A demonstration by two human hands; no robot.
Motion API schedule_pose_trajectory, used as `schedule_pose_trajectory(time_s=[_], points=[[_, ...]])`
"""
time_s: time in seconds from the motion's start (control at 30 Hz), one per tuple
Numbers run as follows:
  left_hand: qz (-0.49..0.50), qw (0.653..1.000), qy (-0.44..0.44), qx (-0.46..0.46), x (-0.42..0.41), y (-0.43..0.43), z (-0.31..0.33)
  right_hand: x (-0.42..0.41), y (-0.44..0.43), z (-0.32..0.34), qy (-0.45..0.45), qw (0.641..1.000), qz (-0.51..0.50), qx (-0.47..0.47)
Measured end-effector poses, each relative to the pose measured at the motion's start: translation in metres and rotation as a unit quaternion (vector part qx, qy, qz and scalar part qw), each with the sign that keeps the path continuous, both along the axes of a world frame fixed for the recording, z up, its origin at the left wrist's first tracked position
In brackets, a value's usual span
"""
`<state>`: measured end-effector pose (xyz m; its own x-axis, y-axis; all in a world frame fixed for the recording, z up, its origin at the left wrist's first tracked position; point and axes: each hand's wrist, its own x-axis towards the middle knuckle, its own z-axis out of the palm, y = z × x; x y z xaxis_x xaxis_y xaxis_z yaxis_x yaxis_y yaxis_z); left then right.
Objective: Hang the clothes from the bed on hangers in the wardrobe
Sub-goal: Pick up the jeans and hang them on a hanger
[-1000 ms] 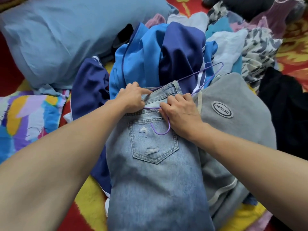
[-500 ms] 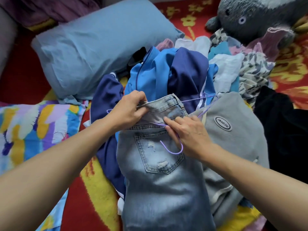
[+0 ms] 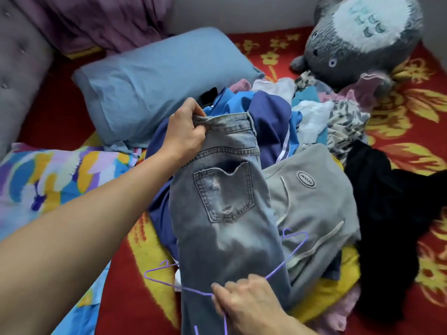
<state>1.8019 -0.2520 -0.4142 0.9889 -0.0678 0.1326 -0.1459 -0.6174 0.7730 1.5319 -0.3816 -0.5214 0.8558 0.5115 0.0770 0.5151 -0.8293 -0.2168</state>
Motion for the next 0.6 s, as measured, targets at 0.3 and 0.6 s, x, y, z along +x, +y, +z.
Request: schedule_pose_trajectory(time_s=[0.3,0.6], points=[[0.009,0.989,0.107,0.105,-0.041,0.029,-0.028,-0.019,-0.017,0.018,0.178,0.982,-0.05,-0.031],[0.152,0.926,0.315,0.139,-0.212,0.117,0.004,0.007,-0.032,0.139,0.284,0.954,-0.013,0.098]])
